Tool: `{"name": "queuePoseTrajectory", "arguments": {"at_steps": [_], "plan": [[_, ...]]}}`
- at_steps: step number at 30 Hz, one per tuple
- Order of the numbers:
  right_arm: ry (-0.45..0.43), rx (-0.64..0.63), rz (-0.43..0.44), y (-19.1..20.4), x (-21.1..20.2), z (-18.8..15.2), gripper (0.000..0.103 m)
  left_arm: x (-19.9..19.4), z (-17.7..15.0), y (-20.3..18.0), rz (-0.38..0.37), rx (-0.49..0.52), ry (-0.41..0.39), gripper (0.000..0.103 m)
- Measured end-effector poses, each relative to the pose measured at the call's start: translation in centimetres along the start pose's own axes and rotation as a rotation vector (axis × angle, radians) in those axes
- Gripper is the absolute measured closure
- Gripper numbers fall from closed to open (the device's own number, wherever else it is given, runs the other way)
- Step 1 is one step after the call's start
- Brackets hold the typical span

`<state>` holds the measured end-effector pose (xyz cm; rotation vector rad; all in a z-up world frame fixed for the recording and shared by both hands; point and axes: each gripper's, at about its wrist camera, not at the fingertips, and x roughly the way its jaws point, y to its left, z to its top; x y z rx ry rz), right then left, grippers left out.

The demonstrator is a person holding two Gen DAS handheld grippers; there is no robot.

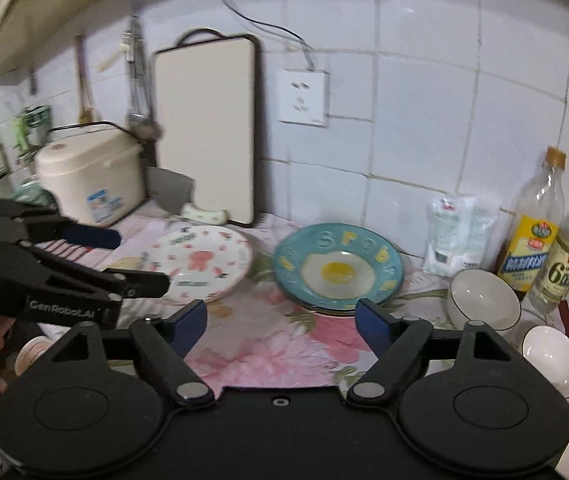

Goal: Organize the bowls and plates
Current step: 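Move both tools to the rim of the pink Lovely Bear plate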

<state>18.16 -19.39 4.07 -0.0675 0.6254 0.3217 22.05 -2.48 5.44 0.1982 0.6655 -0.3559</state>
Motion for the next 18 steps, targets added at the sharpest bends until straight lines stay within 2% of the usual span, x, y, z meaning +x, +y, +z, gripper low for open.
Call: {"name": "queuePoseTrajectory", "arguments": {"at_steps": [5,9,16,18], "plan": [[-0.016,-0.053,0.041,2.8,-2.8,-0.3,0.017,-3.5,-1.1,0.5,-0.007,0.042,-0.031,0.022],[-0.026,-0.075,0.073,4.5,-4.0,-1.0,0.017,-5.1,-2.2,1.0,-0.018,0.06,-0.033,0.021],[-0.047,-0.08,0.144,6.7,-3.4,-2.5,0.016,-5.3,-4.7,2.5,0.003,0.072,-0.032,0.017],[-0.089,-0.07,0.171,7.0,-2.8,-3.1,0.016,-4.7,-5.5,3.3,0.009,0.064,-0.034,0.017]]}}
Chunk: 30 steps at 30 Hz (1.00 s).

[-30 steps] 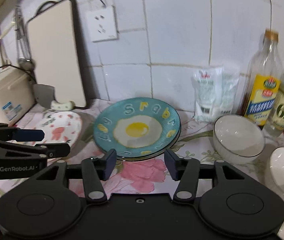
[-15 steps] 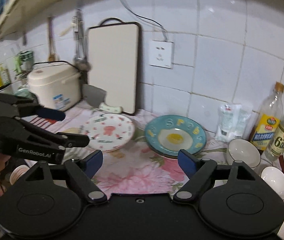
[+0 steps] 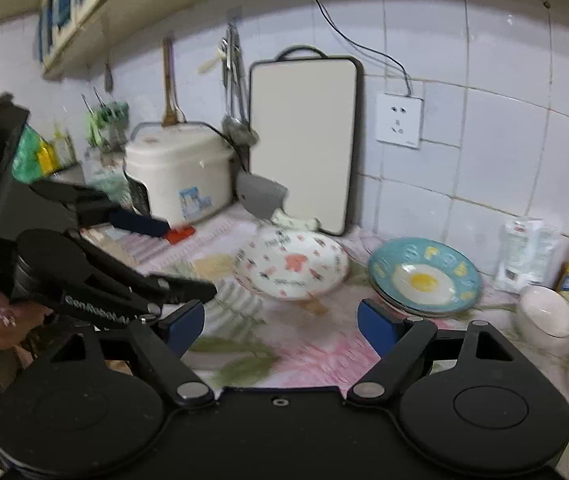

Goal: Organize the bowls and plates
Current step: 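Move both tools to the rim of the pink Lovely Bear plate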

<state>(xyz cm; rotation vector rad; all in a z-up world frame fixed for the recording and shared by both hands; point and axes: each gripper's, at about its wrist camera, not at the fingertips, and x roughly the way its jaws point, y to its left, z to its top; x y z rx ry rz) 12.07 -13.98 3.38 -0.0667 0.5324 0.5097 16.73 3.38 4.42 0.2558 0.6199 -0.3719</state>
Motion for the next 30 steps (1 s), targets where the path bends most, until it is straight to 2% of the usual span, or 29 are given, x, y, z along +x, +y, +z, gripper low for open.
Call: {"name": "queuePoseTrajectory", "arguments": {"at_steps": [2,6,10,14,20,25,30], "plan": [[-0.051,0.008,0.021,0.0,0.9,-1.0,0.016,0.8,-1.1,0.8,0.013,-0.008,-0.01,0.017],[-0.071,0.075,0.074,-0.9,4.4,-2.7,0.016,3.3,-2.6,3.1,0.03,-0.042,-0.018,0.017],[-0.047,0.17,0.128,-2.8,9.2,-3.4,0.016,6.5,-3.7,5.8,0.039,-0.112,-0.045,0.017],[-0.026,0.239,0.126,-4.3,13.6,-3.5,0.016,10.0,-4.7,8.6,0.053,-0.186,-0.074,0.017],[0.039,0.217,0.156,-5.0,18.8,-2.5,0.016,14.3,-5.4,11.3,0.061,-0.273,-0.07,0.021],[0.099,0.189,0.087,-5.3,22.5,-1.7,0.017,17.2,-5.4,12.7,0.049,-0.334,-0.048,0.024],[0.051,0.243,-0.017,-6.5,24.1,-2.8,0.017,19.7,-5.7,13.3,0.081,-0.354,-0.027,0.024]]}}
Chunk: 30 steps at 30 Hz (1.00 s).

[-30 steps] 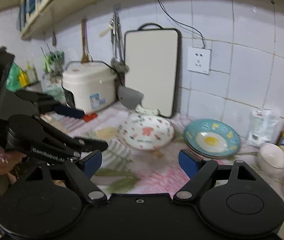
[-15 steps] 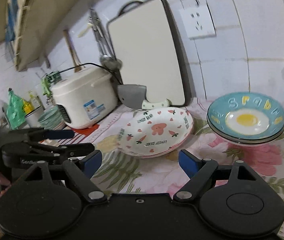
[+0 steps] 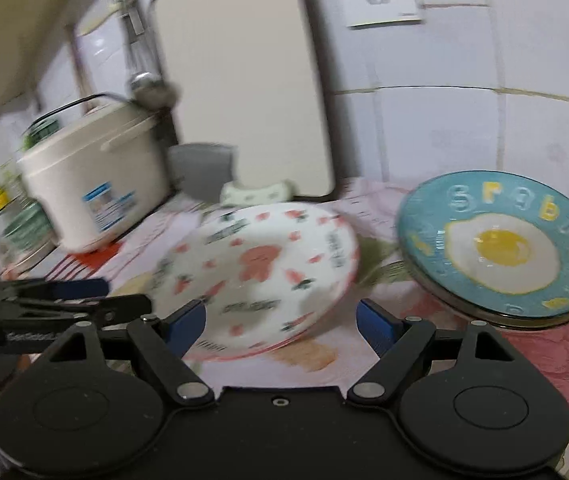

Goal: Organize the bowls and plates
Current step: 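Move both tools to the rim of the pink Lovely Bear plate, then close the left tool on the pink plate rim while the right tool grips and lifts it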

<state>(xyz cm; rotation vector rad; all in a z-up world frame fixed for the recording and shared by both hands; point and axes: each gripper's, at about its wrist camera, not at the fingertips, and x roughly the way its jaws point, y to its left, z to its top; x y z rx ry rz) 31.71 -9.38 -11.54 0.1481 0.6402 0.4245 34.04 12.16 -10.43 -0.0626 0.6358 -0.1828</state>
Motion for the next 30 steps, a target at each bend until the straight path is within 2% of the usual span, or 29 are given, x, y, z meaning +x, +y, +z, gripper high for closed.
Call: {"name": "queuePoseTrajectory", "arguments": {"at_steps": [3,6,10,11,12,14,15,16,21,24,25,30], "plan": [[0.012,0.064,0.006,-1.1,1.1,-0.5,0.017,1.1,-0.1,0.4,-0.003,-0.022,0.004,0.024],[0.0,0.109,0.001,-1.6,1.9,-0.8,0.025,2.0,-0.2,0.7,-0.008,-0.043,0.015,0.038],[0.021,0.145,0.004,-1.7,3.0,-1.0,0.039,3.2,-0.2,0.6,0.023,-0.045,0.043,0.056],[0.023,0.159,0.004,-1.6,3.2,-1.1,0.042,3.4,-0.2,0.6,0.011,-0.057,0.061,0.064],[0.027,0.172,0.004,-1.5,3.5,-1.1,0.044,3.5,-0.2,0.6,-0.005,-0.067,0.07,0.068],[0.032,0.194,0.003,-1.6,4.0,-1.2,0.058,3.6,-0.3,0.4,-0.01,-0.076,0.068,0.076],[0.036,0.203,0.003,-1.6,4.2,-1.2,0.061,3.6,-0.3,0.3,0.002,-0.071,0.066,0.077],[0.04,0.216,0.005,-1.7,4.4,-1.2,0.071,3.7,-0.3,0.1,0.015,-0.068,0.064,0.077],[0.04,0.272,0.004,-1.9,4.9,-1.2,0.073,3.9,-0.4,0.1,0.019,-0.068,0.056,0.077],[0.03,0.285,0.006,-2.2,5.2,-1.2,0.074,4.3,-0.1,0.6,0.004,-0.131,0.078,0.077],[0.025,0.294,0.01,-2.5,5.3,-1.1,0.077,4.5,-0.1,0.6,0.005,-0.143,0.079,0.077],[0.022,0.285,0.008,-2.7,5.1,-1.2,0.077,4.0,-0.9,-0.5,0.036,-0.116,0.038,0.077]]}}
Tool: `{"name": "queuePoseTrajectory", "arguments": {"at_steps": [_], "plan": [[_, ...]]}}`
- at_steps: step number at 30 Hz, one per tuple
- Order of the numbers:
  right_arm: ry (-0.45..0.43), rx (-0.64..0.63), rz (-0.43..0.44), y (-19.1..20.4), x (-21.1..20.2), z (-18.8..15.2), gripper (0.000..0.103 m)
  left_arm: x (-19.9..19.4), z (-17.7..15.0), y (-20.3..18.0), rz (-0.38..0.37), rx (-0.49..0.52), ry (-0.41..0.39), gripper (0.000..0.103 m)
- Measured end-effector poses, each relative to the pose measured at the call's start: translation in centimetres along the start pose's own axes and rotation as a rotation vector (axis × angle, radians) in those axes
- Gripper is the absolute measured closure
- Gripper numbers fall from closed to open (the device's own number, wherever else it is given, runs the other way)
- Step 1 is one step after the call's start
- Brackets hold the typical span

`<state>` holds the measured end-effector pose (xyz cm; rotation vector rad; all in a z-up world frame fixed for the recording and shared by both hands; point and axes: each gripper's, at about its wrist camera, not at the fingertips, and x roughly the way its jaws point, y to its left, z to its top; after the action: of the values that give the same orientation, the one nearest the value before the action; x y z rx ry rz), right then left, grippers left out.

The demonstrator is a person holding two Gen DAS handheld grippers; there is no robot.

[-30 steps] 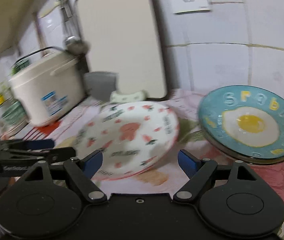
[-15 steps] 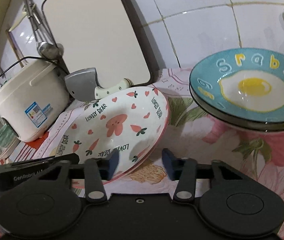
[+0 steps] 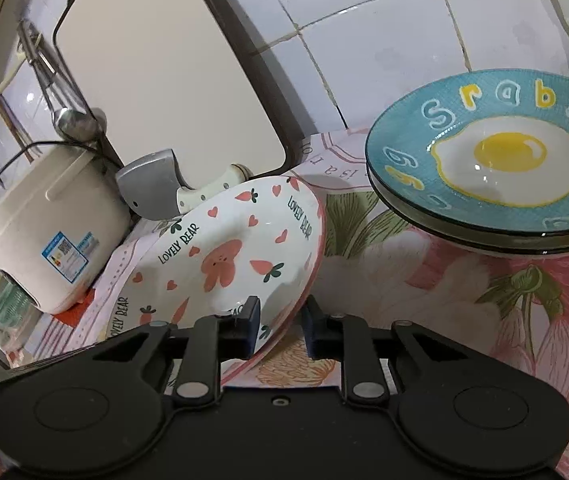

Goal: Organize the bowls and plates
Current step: 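Close the left tool on the pink plate rim while the right tool grips and lifts it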

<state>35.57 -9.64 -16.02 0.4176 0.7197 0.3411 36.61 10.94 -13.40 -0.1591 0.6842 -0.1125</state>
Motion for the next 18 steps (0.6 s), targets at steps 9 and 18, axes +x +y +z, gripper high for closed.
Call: {"name": "queuePoseTrajectory", "arguments": {"at_steps": [9,18], "plan": [[0.022,-0.043,-0.018,0.6,-2.1,-0.8,0.076,-2.2,-0.9,-1.4,0.017,0.06,-0.032,0.078],[0.0,-0.057,0.008,1.1,-6.1,-3.0,0.076,-6.7,-1.9,-2.8,0.025,0.124,-0.037,0.078]]}}
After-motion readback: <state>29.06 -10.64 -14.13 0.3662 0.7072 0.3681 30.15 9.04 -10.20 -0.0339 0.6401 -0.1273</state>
